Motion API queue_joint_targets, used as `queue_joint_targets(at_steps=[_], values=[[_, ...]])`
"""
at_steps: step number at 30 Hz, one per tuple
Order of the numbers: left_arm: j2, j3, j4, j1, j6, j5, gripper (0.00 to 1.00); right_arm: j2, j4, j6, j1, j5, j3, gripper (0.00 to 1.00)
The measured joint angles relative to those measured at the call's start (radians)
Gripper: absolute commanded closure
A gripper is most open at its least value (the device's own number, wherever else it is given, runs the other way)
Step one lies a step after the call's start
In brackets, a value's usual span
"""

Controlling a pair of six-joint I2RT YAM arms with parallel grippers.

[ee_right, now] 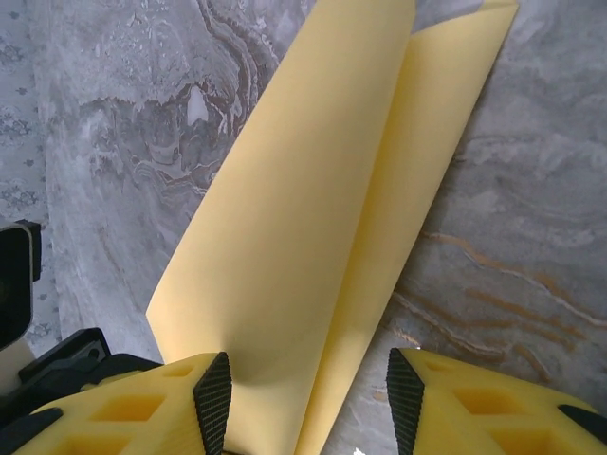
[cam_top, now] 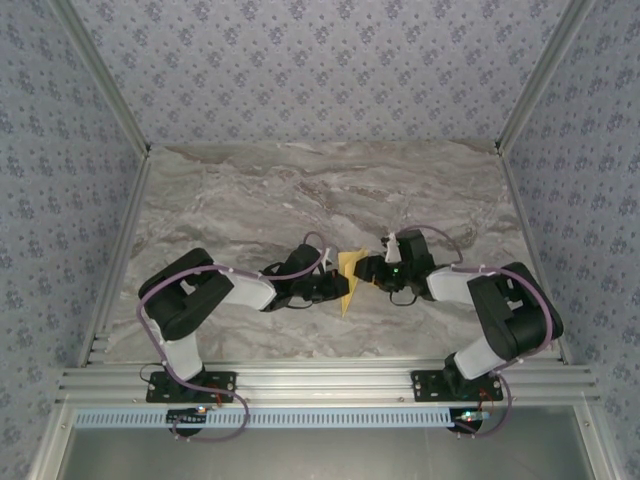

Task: Fold a paper plane with a square sheet of paper (fold left side to right side)
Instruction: Fold the wing for the fifth time at the center of the table.

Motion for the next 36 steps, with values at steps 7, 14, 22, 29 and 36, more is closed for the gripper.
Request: queue_joint_targets(at_steps=[7, 14, 22, 29, 36], values=[[0.005, 0.0, 0.007, 0.0, -0.006, 0.001, 0.9, 0.031, -0.015, 0.009, 0.001, 0.001, 0.034, 0.54], [0.005, 0.0, 0.007, 0.0, -0.006, 0.004, 0.8, 0.05, -0.086, 0.01, 0.001, 0.005, 0.075, 0.56], [-0.002, 0.0, -0.006, 0.012, 0.003, 0.011, 0.73, 0.06, -0.112, 0.01, 0.001, 0.008, 0.091, 0.56], [-0.088, -0.014, -0.029, 0.041, 0.024, 0.016, 0.6, 0.064, -0.128, 0.011, 0.001, 0.008, 0.101, 0.56], [-0.143, -0.023, -0.065, 0.116, 0.032, 0.021, 0.54, 0.067, -0.137, 0.011, 0.001, 0.007, 0.108, 0.56]])
